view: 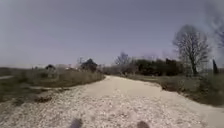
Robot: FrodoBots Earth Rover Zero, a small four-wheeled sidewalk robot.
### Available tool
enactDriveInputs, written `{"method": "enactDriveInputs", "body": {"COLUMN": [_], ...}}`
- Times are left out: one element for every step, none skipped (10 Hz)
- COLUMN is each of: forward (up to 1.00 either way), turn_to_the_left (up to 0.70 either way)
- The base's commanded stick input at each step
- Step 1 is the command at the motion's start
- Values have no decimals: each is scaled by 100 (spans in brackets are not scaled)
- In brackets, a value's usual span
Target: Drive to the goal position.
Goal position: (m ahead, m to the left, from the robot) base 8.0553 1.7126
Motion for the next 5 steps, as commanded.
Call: {"method": "enactDriveInputs", "body": {"forward": [70,70,70,70,70], "turn_to_the_left": [0,0,0,0,0]}}
